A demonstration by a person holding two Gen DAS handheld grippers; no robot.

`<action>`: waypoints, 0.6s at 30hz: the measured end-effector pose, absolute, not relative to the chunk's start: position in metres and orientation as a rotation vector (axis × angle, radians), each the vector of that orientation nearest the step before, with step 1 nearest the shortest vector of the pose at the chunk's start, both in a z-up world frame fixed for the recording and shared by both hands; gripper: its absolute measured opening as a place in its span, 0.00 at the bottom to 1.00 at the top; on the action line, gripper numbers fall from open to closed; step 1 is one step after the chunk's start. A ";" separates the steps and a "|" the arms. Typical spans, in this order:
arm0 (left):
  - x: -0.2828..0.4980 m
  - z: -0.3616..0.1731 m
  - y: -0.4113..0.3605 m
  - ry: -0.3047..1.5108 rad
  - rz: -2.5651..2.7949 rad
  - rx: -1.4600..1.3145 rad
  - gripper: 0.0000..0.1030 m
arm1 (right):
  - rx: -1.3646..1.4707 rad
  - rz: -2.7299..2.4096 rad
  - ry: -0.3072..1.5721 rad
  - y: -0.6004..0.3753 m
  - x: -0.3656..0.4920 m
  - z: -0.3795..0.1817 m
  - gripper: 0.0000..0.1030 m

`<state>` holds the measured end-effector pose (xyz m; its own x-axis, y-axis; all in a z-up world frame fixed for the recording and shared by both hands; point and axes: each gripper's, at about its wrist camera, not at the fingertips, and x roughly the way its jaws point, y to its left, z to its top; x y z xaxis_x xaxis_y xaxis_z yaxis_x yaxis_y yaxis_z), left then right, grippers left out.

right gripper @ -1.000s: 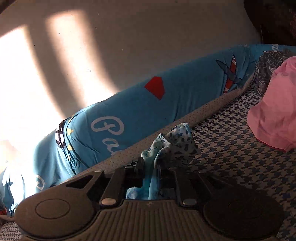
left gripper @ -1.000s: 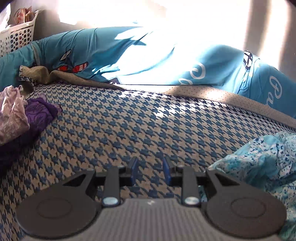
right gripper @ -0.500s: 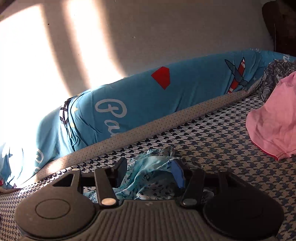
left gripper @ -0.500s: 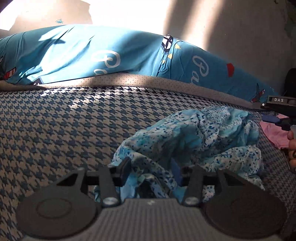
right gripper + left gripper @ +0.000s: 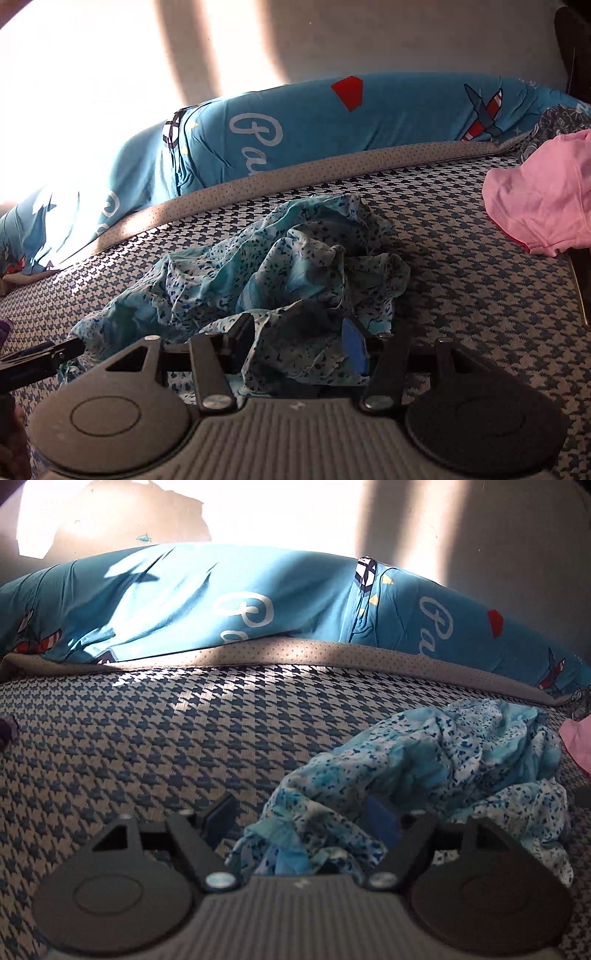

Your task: Fold clothes

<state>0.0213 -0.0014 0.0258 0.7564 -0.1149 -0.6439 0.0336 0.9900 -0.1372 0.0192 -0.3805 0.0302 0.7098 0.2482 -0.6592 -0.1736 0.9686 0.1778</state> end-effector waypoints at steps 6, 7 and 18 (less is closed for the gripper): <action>0.029 0.011 0.003 0.783 -0.082 -0.159 0.83 | 0.026 0.312 0.782 -0.351 -0.018 0.007 0.50; 0.029 0.008 0.002 0.796 -0.082 -0.151 0.84 | 0.000 0.324 0.786 -0.345 -0.023 0.003 0.50; 0.025 -0.002 -0.014 0.807 -0.103 -0.043 0.48 | -0.071 0.263 0.818 -0.330 -0.033 -0.027 0.13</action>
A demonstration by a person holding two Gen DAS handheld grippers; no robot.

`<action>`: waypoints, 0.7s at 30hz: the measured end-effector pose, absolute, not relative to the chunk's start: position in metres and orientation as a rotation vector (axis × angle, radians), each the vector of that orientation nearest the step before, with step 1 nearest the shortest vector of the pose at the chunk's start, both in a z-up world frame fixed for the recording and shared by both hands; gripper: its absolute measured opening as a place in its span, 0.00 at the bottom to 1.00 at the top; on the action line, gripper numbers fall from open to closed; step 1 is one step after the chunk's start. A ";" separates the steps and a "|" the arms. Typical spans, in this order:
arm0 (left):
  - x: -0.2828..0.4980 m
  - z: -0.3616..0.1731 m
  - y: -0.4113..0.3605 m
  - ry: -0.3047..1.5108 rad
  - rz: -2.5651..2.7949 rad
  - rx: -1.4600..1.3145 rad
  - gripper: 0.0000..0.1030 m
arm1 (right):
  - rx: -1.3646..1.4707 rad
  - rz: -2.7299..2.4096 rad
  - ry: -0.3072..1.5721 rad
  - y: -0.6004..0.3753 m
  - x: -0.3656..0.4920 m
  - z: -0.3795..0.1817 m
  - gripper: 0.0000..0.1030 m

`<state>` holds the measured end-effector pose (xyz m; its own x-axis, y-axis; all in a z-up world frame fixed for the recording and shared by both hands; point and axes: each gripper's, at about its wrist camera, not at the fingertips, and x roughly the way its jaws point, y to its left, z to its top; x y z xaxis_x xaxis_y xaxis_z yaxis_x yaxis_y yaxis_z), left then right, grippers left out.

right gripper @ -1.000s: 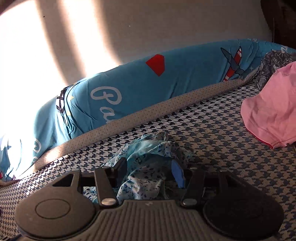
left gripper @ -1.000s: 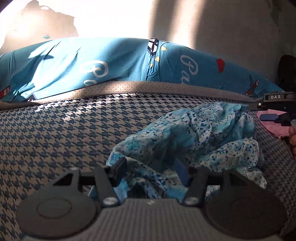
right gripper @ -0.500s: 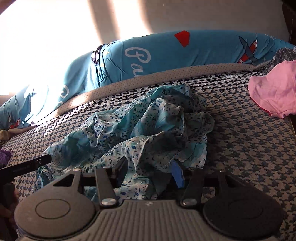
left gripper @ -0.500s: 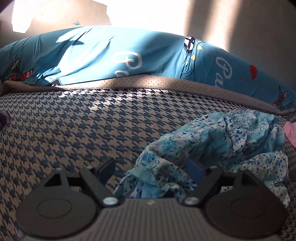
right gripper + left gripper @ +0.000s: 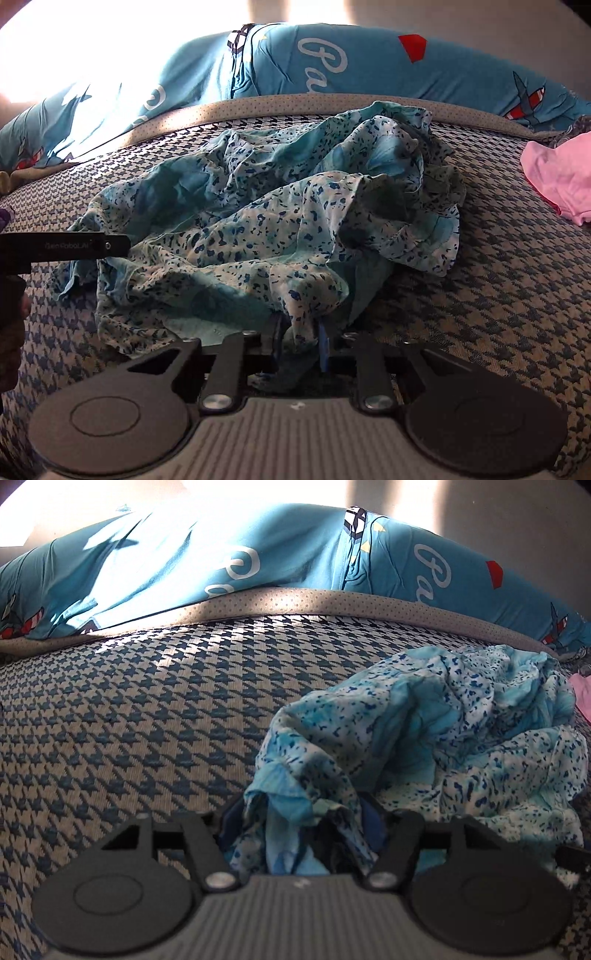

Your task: Fold clothes

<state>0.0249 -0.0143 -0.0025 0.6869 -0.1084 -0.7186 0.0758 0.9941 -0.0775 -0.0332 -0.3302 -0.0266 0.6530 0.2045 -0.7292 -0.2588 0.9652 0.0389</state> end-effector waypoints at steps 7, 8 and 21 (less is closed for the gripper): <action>0.009 0.023 0.004 0.721 -0.095 -0.116 0.16 | 0.210 0.227 0.706 -0.368 -0.072 -0.004 0.06; 0.002 0.033 0.008 0.683 -0.095 -0.109 0.16 | 0.248 0.223 0.692 -0.376 -0.080 0.002 0.06; -0.067 0.058 0.045 0.653 -0.054 -0.190 0.21 | 0.195 0.020 0.699 -0.411 -0.167 0.020 0.07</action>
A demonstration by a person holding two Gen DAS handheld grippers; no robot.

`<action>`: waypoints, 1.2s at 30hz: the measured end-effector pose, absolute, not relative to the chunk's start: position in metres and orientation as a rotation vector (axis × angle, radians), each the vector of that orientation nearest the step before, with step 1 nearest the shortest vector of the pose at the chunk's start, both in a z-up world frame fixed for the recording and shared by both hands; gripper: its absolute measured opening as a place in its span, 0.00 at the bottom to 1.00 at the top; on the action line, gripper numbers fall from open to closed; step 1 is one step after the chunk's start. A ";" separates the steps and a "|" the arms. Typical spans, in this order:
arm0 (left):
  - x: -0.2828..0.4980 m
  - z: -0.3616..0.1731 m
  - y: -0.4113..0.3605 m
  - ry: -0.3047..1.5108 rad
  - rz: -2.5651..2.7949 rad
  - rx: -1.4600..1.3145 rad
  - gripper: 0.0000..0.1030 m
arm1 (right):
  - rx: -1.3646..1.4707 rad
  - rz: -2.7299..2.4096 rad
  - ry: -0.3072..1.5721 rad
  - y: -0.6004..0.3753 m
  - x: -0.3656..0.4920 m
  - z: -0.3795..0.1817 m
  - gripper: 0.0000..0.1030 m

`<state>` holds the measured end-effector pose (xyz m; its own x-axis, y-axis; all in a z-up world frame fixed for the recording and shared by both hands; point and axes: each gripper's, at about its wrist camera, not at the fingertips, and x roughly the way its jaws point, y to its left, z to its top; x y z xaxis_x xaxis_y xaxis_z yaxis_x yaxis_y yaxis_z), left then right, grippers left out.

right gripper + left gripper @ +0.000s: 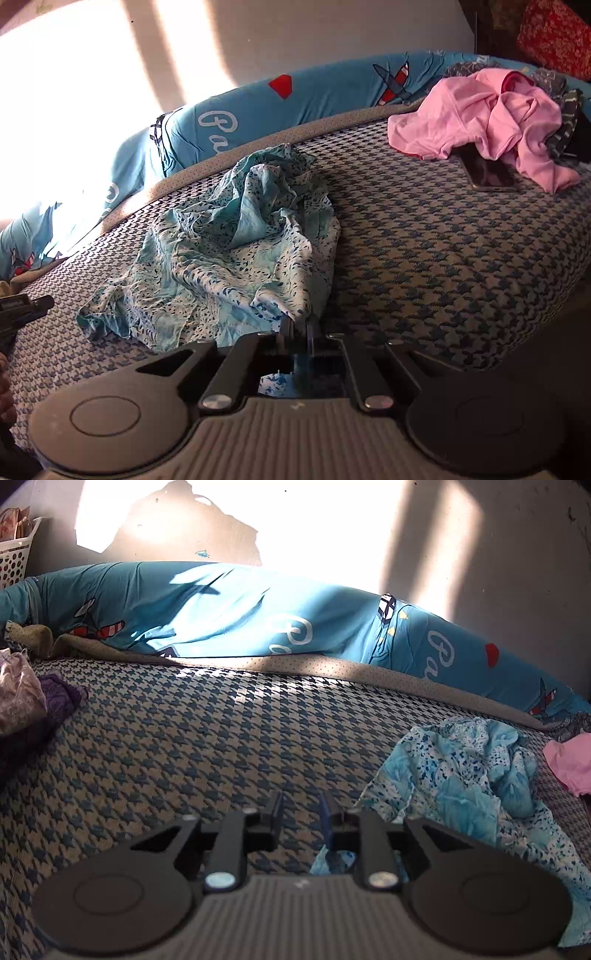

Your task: Fold clothes

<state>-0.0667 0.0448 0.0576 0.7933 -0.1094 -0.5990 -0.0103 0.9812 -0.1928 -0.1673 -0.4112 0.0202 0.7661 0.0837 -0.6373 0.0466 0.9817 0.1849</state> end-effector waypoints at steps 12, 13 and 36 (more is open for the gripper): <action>-0.063 0.029 0.018 0.756 -0.095 -0.059 0.42 | 0.284 0.026 0.715 -0.428 -0.170 0.014 0.22; -0.063 0.028 0.017 0.756 -0.097 -0.055 0.46 | 0.291 0.038 0.724 -0.427 -0.170 0.010 0.23; -0.031 0.008 -0.008 0.771 -0.118 0.008 0.34 | 0.294 0.043 0.752 -0.412 -0.152 -0.018 0.45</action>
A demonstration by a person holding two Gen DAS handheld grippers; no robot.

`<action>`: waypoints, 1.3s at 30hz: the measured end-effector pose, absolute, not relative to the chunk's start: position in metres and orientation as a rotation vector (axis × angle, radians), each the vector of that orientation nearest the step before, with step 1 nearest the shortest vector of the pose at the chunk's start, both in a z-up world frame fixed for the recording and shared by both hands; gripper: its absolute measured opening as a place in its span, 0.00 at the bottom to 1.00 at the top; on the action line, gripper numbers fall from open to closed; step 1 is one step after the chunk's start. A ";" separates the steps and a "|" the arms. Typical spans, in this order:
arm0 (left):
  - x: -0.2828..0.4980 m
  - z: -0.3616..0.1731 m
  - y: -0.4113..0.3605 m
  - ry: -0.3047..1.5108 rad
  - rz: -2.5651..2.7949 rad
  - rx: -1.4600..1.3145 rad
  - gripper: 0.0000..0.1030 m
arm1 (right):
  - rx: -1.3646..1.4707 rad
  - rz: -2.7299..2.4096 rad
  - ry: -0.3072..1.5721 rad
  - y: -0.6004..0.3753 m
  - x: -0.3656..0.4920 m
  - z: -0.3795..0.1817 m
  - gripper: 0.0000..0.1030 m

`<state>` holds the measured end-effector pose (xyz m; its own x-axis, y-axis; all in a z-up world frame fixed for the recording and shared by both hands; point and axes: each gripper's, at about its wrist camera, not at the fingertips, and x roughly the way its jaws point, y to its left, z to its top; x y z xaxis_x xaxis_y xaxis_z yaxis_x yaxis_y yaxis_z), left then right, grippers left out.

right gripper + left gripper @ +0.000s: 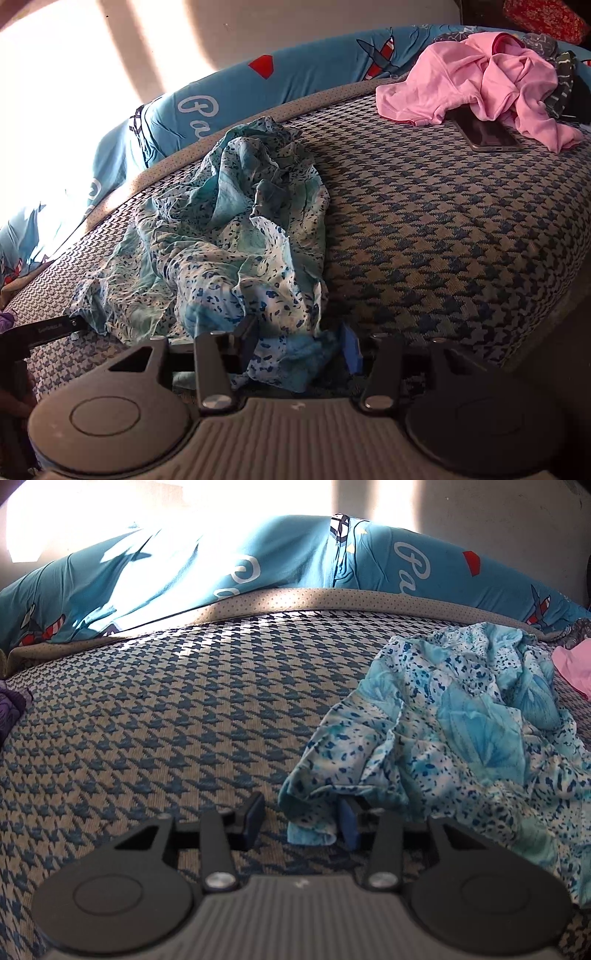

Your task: Fold clothes

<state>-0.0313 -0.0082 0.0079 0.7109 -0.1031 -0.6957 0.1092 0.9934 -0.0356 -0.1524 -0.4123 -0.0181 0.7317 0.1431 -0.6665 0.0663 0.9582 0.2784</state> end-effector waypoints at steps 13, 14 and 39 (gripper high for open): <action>-0.034 0.015 -0.024 0.703 -0.135 0.067 0.11 | 0.280 0.021 0.758 -0.409 -0.152 -0.023 0.28; -0.034 0.016 -0.026 0.689 -0.123 0.087 0.11 | 0.279 0.022 0.760 -0.409 -0.152 -0.023 0.21; -0.127 0.082 0.085 0.453 0.350 0.007 0.08 | 0.151 0.424 0.848 -0.371 -0.182 -0.015 0.07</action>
<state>-0.1271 0.0847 0.0818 0.8405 0.3326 -0.4277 -0.3294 0.9404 0.0841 -0.1815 -0.3707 -0.0153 0.5844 0.4211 -0.6936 -0.3024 0.9063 0.2954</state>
